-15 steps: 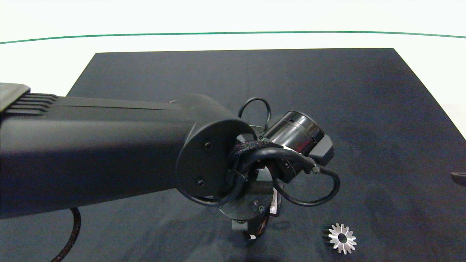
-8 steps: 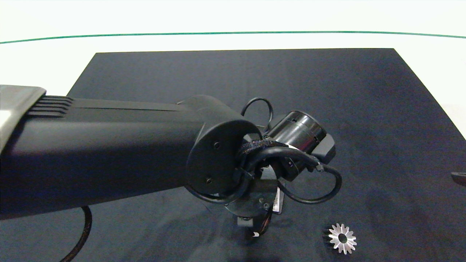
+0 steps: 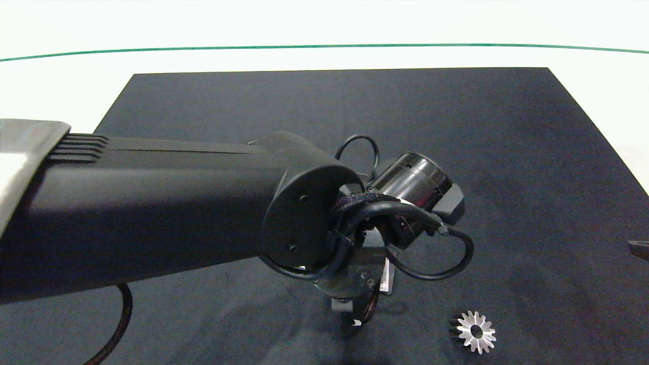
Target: Remove an incorrectly installed larger gear and replace it with the correct smaller gear
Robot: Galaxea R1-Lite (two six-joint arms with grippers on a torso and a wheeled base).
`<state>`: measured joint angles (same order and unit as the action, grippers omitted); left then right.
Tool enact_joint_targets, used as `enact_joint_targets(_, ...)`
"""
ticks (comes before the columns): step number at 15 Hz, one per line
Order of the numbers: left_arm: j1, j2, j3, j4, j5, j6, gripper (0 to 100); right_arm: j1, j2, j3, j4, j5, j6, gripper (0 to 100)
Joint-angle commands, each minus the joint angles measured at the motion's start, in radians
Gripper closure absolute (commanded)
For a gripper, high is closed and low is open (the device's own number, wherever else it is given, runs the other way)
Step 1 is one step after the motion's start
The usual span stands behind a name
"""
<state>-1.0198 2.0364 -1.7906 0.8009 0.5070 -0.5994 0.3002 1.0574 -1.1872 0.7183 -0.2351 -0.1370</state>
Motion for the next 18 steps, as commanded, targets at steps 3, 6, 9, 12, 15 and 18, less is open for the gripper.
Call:
enact_joint_targets(3, -0.002, -0.016, 0.007, 0.011, 0.005, -0.016, 84, 0.004, 0.004, 0.003, 0.004, -0.001, -0.003, 0)
enact_joint_targets(6, -0.003, -0.021, 0.011, 0.011, 0.01, -0.028, 84, 0.004, 0.001, 0.003, 0.004, -0.001, -0.007, 0)
enact_joint_targets(9, 0.0, -0.021, 0.023, 0.011, 0.011, -0.031, 84, 0.005, 0.003, 0.003, 0.004, -0.001, -0.007, 0)
enact_joint_targets(12, 0.0, -0.021, 0.03, 0.009, 0.013, -0.033, 84, 0.005, 0.003, 0.005, 0.004, -0.001, -0.007, 0)
enact_joint_targets(15, 0.001, -0.018, 0.031, 0.009, 0.028, -0.037, 84, 0.005, 0.001, 0.005, 0.004, -0.001, -0.007, 0)
enact_joint_targets(18, 0.001, -0.012, 0.03, 0.008, 0.027, -0.036, 84, 0.005, 0.001, 0.005, 0.004, 0.0, -0.007, 0)
